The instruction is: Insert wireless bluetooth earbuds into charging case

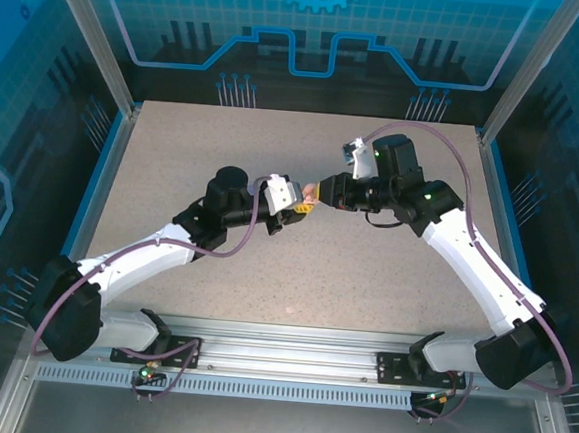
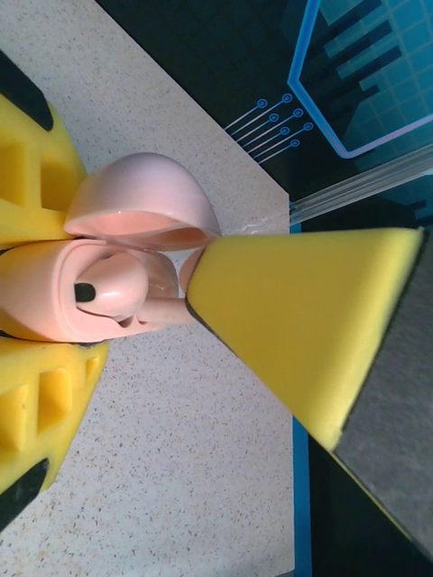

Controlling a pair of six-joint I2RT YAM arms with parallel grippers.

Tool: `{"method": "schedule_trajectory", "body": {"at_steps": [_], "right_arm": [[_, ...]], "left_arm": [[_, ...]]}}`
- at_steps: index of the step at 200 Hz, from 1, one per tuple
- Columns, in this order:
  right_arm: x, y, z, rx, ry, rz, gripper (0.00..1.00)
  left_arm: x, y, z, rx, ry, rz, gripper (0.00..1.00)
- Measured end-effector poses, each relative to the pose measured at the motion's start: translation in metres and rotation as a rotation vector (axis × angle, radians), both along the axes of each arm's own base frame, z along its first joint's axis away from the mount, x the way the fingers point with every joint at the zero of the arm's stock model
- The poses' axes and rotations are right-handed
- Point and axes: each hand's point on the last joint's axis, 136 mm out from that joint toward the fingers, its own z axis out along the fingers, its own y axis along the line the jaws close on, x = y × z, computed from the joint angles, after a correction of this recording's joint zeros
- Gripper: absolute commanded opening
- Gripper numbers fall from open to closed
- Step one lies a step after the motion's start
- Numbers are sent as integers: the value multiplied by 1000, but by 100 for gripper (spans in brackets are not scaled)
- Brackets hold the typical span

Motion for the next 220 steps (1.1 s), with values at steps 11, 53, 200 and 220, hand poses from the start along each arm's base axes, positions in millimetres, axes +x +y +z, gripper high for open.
{"method": "schedule_trajectory", "body": {"at_steps": [11, 53, 200, 220], "right_arm": [[0, 0, 0, 1, 3, 1, 16], [-2, 1, 0, 10, 14, 5, 22], [-1, -15, -7, -80, 0, -51, 49], [-2, -22, 0, -97, -39, -65, 50]], "left_arm": [[-2, -1, 1, 1, -9, -8, 4], [-5, -2, 5, -4, -20, -22, 5], [-5, -3, 11, -22, 11, -17, 6], [-5, -3, 10, -27, 34, -13, 6]]}}
